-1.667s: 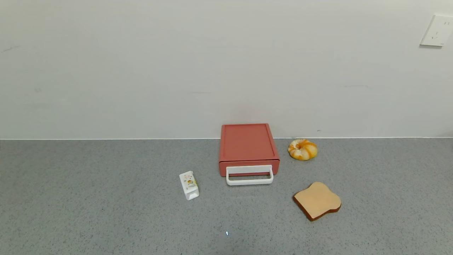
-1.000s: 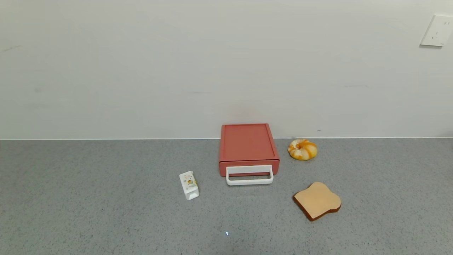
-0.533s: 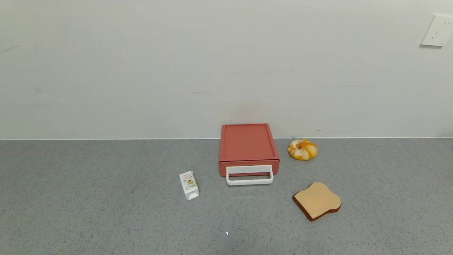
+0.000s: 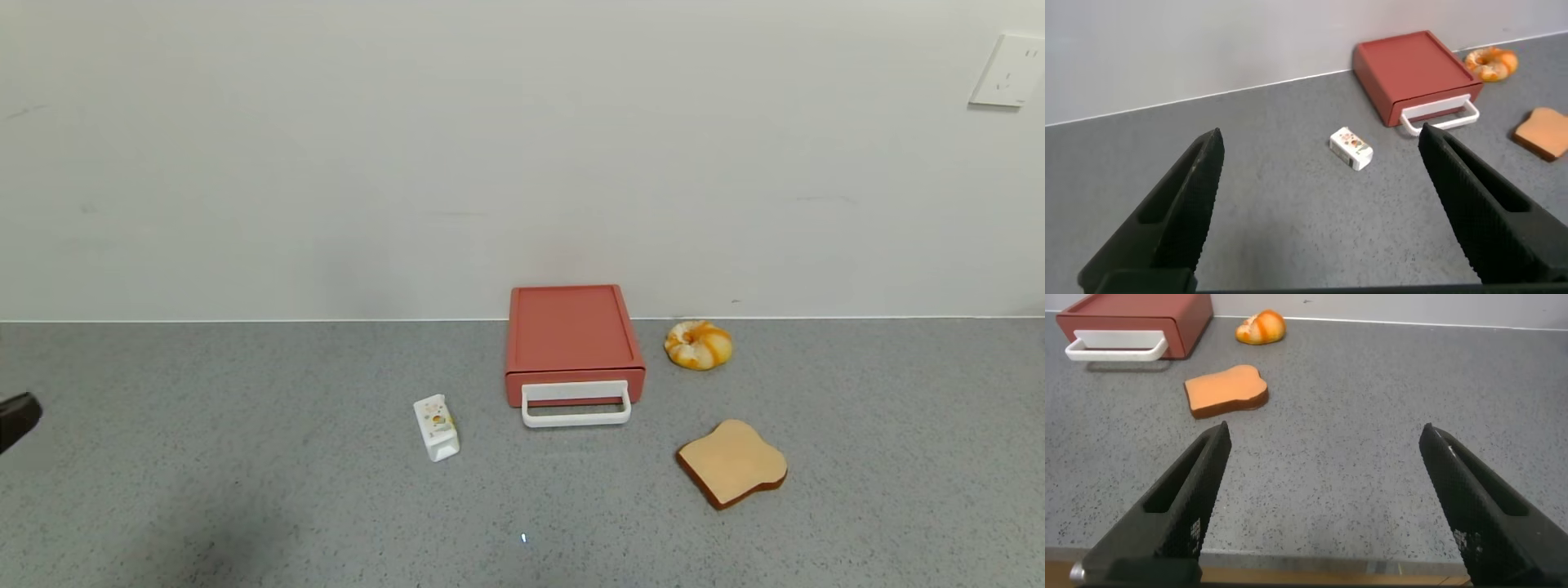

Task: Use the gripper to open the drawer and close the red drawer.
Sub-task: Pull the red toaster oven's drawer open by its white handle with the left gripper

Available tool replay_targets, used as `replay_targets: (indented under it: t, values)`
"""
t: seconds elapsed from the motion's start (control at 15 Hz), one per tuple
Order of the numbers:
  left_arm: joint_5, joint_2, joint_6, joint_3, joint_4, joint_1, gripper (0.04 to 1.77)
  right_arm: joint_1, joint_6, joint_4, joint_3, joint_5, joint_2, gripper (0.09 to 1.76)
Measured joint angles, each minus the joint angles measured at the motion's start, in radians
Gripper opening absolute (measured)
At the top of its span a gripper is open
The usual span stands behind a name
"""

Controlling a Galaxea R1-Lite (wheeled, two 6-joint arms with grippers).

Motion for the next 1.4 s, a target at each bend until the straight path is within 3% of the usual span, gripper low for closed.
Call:
replay_targets:
  t: [0.2, 0.47, 1.0, 1.2, 1.4]
  values:
    - [-0.08, 0.172, 0.003, -0.103, 0.002, -0.01, 1.72, 0.0, 0.0, 0.0, 0.0, 0.0, 0.0, 1.7]
    - [-0.096, 0.351, 0.004, -0.199, -0.006, -0.11, 1.72, 0.0, 0.0, 0.0, 0.0, 0.0, 0.0, 1.7]
    - [-0.01, 0.62, -0.002, -0.335, -0.009, -0.353, 1.72, 0.0, 0.0, 0.0, 0.0, 0.0, 0.0, 1.7]
    - [0.051, 0.687, -0.002, -0.349, -0.009, -0.421, 1.72, 0.0, 0.0, 0.0, 0.0, 0.0, 0.0, 1.7]
    - [0.063, 0.748, -0.004, -0.361, -0.006, -0.465, 1.72, 0.0, 0.0, 0.0, 0.0, 0.0, 0.0, 1.7]
